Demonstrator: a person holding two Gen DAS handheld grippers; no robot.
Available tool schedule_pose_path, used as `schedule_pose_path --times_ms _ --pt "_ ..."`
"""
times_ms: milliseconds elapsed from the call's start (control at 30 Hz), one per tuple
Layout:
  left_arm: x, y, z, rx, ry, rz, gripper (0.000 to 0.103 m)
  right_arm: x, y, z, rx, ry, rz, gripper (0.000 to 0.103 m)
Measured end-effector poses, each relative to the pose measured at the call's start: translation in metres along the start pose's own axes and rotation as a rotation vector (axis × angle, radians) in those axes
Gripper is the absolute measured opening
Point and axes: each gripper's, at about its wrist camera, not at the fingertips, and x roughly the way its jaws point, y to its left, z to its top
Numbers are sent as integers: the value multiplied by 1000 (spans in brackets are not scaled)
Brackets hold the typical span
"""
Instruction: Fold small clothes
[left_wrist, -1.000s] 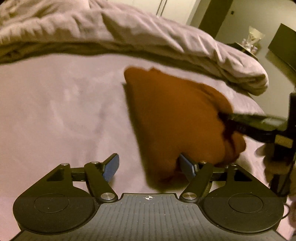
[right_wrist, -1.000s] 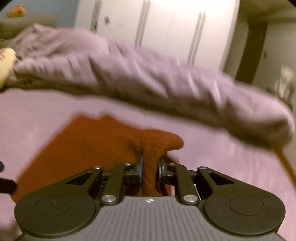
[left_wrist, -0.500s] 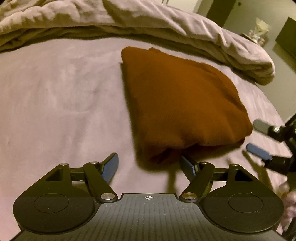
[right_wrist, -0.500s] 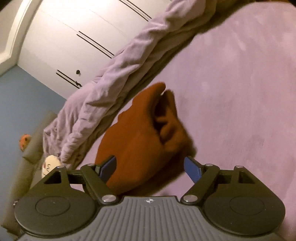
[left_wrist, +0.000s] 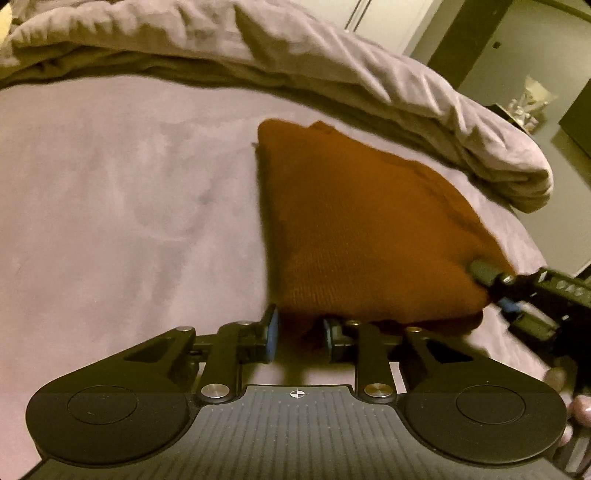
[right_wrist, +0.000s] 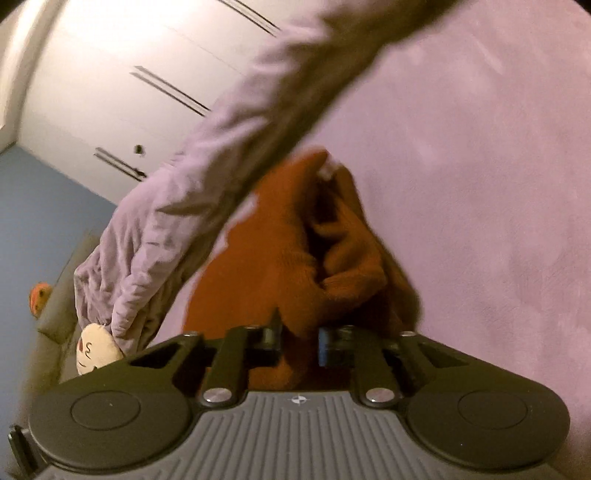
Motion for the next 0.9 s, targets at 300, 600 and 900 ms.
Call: schedule_pose_path --times_ms 300,600,900 --pt "-5 16 -13 26 24 31 39 8 -5 -22 -239 -9 -147 12" --pt "-41 40 15 -6 -107 111 51 -34 31 -11 -463 -180 -309 47" --pt "26 -13 52 13 -57 15 65 34 87 -4 -754 -104 -274 32"
